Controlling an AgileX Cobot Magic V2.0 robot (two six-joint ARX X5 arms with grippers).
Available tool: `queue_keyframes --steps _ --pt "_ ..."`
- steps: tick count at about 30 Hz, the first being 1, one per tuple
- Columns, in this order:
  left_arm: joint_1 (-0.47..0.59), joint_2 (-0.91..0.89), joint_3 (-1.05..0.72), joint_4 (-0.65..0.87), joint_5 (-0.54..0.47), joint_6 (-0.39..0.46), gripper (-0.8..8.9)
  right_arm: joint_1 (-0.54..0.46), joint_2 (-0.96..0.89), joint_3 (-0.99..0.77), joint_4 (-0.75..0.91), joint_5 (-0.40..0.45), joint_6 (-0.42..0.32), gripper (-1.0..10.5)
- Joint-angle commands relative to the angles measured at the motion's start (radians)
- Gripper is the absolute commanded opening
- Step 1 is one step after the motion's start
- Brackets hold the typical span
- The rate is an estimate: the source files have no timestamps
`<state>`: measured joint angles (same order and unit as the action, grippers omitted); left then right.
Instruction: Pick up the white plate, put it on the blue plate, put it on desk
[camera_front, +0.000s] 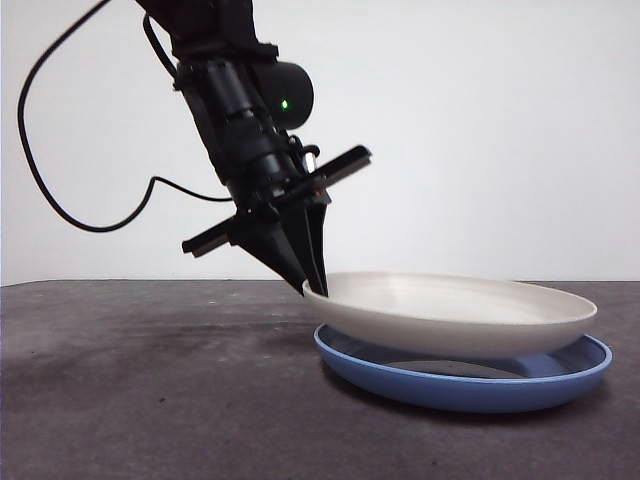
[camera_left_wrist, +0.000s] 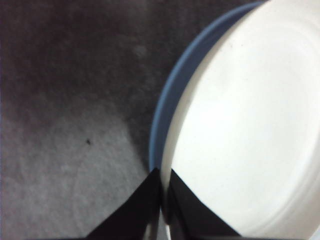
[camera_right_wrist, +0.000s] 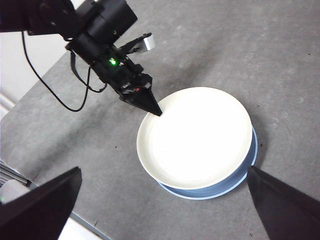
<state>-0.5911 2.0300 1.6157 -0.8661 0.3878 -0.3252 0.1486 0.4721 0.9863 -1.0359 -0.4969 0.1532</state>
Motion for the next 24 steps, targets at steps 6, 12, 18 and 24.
queue_keyframes --steps 6,12,18,24 --pt "-0.008 0.050 0.027 0.033 0.000 -0.003 0.10 0.000 0.002 0.019 0.006 0.001 -0.018 5.9" --pt "-0.015 0.053 0.027 0.061 0.000 -0.013 0.09 0.000 0.002 0.019 0.007 0.001 -0.023 5.9" --pt "-0.029 0.069 0.027 0.053 0.000 -0.011 0.10 0.000 0.002 0.019 0.006 0.001 -0.023 5.9" --pt "-0.032 0.069 0.027 0.051 0.000 -0.001 0.10 0.000 0.002 0.019 0.006 0.000 -0.023 5.9"
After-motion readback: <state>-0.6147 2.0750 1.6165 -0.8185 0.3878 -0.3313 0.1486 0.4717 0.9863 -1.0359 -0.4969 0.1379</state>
